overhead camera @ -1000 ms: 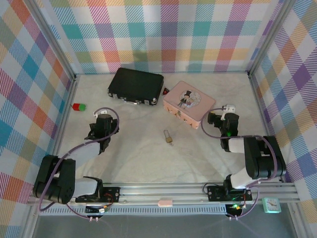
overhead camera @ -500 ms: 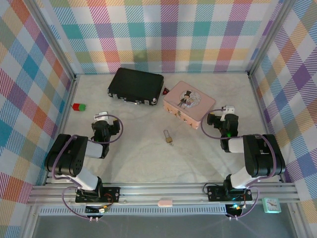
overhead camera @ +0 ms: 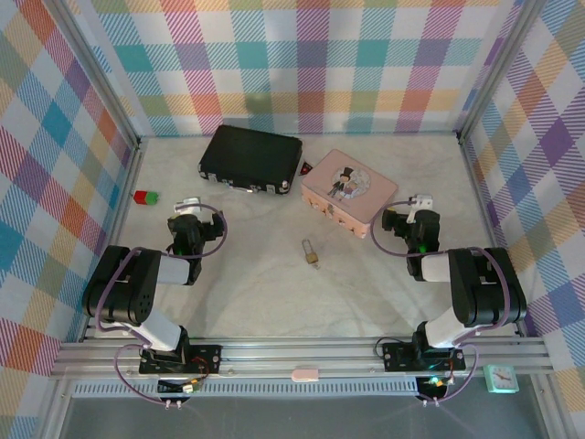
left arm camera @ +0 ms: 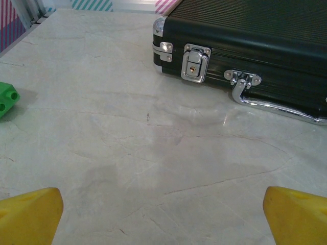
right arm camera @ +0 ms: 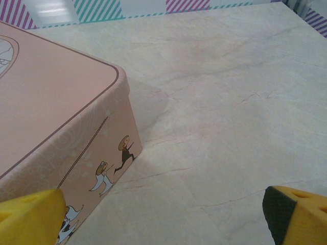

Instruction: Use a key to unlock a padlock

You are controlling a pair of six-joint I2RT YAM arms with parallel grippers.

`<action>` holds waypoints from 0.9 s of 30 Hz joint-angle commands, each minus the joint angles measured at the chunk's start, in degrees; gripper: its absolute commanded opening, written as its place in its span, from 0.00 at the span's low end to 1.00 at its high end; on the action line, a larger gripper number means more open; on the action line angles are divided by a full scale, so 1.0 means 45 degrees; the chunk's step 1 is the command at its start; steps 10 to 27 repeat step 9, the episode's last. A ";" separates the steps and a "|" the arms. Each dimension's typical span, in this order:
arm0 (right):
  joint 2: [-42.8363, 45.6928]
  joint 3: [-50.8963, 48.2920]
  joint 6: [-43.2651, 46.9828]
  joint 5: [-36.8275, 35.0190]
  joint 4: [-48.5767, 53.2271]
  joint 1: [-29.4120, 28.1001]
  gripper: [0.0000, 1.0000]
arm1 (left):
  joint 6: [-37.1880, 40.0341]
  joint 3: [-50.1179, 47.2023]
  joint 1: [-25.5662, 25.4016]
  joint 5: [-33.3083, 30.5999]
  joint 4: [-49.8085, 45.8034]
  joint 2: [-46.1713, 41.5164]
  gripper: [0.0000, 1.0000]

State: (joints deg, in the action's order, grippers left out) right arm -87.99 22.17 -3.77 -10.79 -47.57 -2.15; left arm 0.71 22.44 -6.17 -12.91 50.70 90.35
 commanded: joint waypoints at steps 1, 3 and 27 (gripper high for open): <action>0.0060 0.0014 0.0135 0.0216 -0.0451 0.0089 0.99 | 0.0013 0.0152 0.0161 0.0081 -0.0133 0.0022 1.00; 0.0060 0.0053 0.0135 0.0229 -0.0401 0.0096 0.99 | 0.0001 0.0153 0.0151 0.0094 -0.0133 0.0023 1.00; 0.0060 0.0014 0.0135 0.0226 -0.0451 0.0089 0.99 | -0.0014 0.0159 0.0151 0.0095 -0.0133 0.0017 1.00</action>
